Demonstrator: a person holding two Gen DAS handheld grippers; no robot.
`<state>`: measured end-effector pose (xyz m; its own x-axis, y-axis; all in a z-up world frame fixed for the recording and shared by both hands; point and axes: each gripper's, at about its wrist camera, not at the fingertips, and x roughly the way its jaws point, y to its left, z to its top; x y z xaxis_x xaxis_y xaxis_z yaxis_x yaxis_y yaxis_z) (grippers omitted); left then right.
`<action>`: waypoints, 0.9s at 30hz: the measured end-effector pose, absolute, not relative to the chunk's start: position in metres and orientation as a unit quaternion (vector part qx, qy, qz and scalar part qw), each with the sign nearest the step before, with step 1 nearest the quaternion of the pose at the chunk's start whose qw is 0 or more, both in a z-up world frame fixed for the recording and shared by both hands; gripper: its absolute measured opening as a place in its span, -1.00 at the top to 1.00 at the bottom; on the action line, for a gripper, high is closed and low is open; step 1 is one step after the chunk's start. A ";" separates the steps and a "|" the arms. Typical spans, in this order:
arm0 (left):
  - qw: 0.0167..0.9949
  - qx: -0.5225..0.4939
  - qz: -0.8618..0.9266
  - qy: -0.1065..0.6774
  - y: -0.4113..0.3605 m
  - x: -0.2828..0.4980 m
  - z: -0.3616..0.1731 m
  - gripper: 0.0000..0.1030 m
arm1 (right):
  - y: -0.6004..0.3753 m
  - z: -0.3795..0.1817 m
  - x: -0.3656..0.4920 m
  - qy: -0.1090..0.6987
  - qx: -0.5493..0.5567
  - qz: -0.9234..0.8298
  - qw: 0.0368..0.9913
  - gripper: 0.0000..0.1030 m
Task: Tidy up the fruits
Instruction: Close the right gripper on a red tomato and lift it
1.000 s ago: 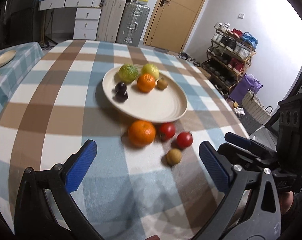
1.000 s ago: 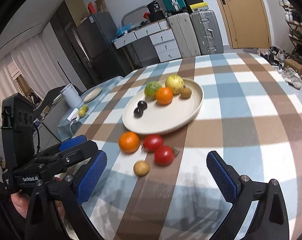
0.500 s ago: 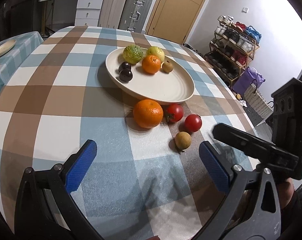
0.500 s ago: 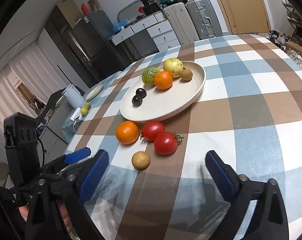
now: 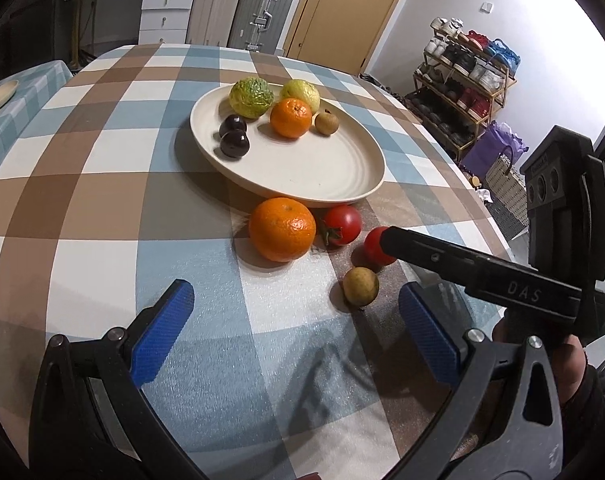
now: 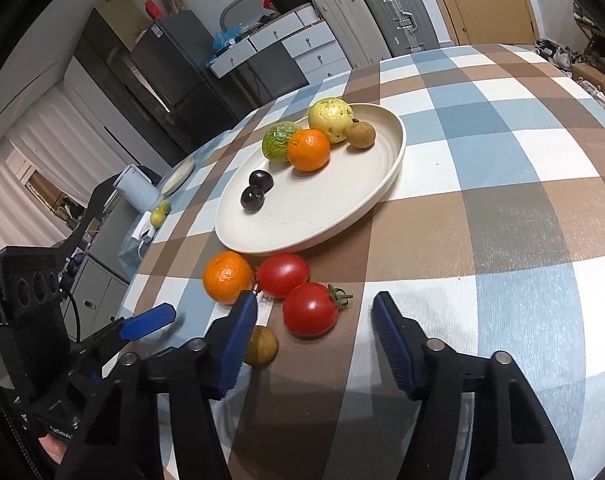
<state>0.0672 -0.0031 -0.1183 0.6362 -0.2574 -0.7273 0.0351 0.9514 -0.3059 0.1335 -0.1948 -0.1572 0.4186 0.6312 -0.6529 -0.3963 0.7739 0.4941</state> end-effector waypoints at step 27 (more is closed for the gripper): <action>0.891 -0.133 -0.080 0.426 -0.006 0.072 -0.122 -0.98 | -0.189 -0.160 0.132 0.439 0.115 0.334 0.826 0.42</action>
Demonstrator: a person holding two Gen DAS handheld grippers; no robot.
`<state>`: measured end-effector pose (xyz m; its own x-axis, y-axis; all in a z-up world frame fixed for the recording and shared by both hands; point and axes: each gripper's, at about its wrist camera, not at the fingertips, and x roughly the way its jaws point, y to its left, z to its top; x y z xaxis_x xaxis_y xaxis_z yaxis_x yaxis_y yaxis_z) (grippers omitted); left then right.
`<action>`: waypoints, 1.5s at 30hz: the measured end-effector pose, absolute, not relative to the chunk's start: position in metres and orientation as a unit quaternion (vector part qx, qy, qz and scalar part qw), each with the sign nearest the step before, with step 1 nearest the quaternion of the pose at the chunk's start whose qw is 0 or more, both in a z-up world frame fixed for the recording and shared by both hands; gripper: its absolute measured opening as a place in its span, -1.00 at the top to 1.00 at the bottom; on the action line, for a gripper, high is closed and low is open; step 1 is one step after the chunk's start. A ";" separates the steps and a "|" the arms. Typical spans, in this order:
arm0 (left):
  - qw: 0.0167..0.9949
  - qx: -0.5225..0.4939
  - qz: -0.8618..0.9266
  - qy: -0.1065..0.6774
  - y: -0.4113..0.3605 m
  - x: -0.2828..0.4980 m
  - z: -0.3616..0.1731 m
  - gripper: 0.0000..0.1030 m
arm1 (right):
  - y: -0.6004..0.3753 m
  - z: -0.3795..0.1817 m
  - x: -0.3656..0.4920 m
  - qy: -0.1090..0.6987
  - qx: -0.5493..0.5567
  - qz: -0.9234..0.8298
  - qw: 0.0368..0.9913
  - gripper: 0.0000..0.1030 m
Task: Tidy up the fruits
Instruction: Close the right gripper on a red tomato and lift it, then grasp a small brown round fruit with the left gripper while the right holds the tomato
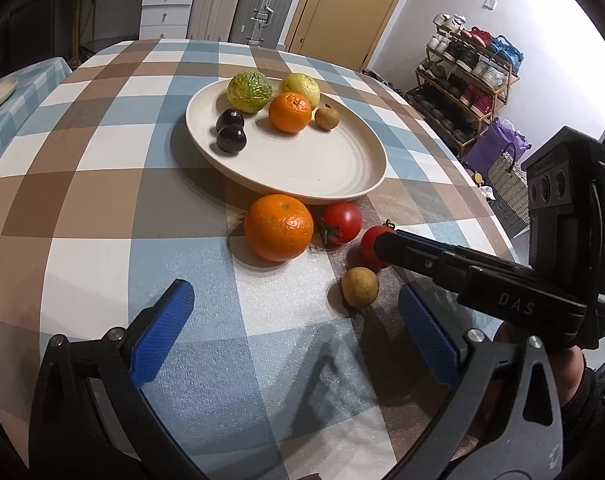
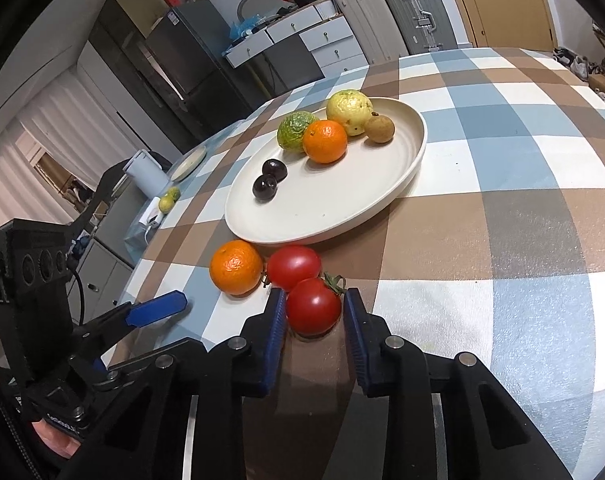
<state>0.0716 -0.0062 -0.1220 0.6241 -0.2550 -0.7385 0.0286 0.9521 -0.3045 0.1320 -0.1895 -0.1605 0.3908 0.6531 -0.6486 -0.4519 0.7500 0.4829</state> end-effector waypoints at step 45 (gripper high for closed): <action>0.865 -0.125 -0.131 0.469 -0.049 0.097 -0.133 0.60 | -0.241 -0.157 0.133 0.423 0.164 0.322 0.831 0.61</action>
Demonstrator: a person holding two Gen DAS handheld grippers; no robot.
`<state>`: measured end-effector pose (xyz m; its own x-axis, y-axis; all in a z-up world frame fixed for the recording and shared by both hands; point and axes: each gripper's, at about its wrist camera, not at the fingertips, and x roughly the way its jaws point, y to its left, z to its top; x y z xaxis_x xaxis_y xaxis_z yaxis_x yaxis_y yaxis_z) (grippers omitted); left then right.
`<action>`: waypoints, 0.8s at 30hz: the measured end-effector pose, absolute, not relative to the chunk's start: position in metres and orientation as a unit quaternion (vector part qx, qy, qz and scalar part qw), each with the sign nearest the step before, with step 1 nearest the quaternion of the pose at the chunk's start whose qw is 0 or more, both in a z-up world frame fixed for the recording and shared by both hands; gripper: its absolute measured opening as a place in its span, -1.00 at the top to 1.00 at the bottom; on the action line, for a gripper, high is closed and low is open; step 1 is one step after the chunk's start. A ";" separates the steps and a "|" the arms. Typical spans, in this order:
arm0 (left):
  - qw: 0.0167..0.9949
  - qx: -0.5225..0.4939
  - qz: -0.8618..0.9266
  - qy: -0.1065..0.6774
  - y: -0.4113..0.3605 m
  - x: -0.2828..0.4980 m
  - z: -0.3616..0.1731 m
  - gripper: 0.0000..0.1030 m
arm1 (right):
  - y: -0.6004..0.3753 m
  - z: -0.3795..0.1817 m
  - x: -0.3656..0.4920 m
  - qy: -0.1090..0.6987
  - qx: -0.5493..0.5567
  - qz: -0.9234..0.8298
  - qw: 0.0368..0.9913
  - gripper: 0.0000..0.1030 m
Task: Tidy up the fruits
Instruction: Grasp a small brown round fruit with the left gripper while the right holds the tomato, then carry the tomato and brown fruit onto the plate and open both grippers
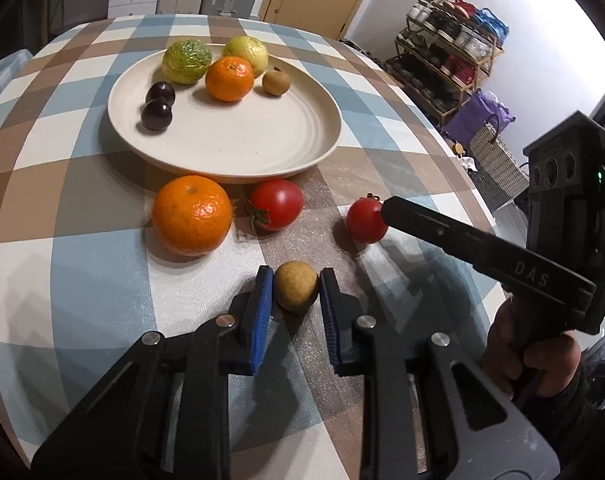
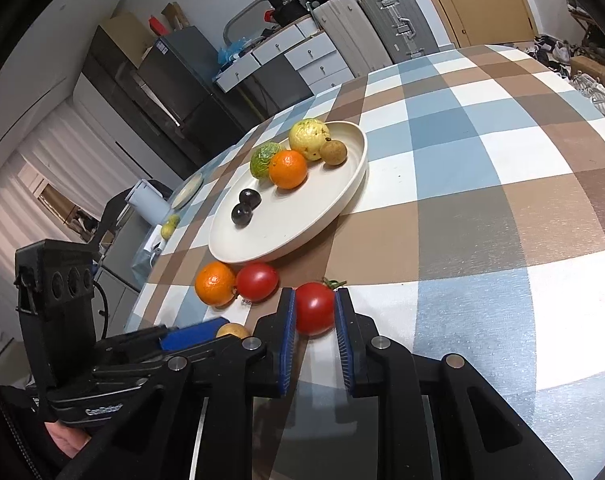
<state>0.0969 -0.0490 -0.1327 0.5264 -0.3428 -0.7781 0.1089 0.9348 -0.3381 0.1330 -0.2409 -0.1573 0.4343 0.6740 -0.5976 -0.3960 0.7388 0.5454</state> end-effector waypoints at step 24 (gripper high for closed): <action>0.881 -0.155 -0.151 0.420 -0.004 0.080 -0.106 0.60 | -0.219 -0.151 0.135 0.443 0.131 0.289 0.839 0.25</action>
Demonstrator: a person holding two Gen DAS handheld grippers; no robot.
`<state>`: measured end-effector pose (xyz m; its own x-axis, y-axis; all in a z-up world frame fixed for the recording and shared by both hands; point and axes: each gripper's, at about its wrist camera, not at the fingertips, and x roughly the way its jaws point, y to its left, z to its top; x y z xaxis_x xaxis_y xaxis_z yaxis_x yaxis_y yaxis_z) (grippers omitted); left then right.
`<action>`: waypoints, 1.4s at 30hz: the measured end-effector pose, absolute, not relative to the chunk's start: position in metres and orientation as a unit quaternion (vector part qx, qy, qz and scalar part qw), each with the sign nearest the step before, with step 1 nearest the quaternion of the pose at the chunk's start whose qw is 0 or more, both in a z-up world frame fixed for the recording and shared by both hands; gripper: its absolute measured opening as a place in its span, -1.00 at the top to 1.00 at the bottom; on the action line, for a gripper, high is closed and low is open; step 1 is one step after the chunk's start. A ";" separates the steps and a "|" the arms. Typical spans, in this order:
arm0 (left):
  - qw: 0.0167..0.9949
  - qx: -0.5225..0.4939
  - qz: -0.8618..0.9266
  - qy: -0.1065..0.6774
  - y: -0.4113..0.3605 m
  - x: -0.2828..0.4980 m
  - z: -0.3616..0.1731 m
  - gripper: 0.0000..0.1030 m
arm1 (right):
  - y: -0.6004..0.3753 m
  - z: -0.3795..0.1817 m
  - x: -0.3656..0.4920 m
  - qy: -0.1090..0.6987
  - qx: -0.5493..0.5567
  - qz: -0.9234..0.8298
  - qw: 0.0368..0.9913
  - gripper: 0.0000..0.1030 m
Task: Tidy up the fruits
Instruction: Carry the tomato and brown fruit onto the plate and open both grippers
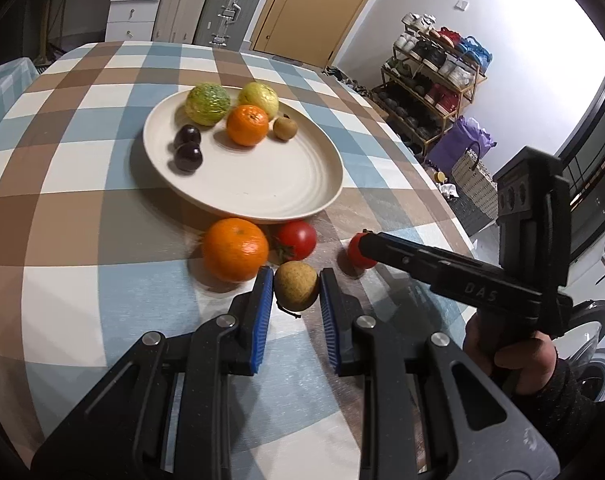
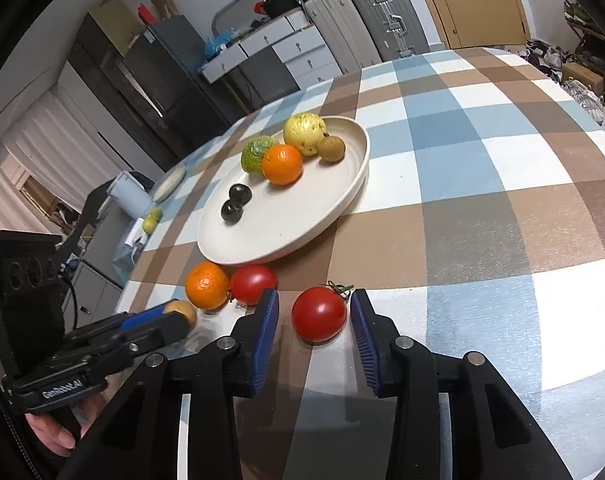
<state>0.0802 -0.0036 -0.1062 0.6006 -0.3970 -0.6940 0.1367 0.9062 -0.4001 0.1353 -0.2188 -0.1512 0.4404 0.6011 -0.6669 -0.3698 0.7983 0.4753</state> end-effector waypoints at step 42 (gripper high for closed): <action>0.882 -0.138 -0.132 0.431 0.026 0.240 -0.094 0.60 | -0.176 -0.107 0.220 0.376 0.106 0.328 0.860 0.44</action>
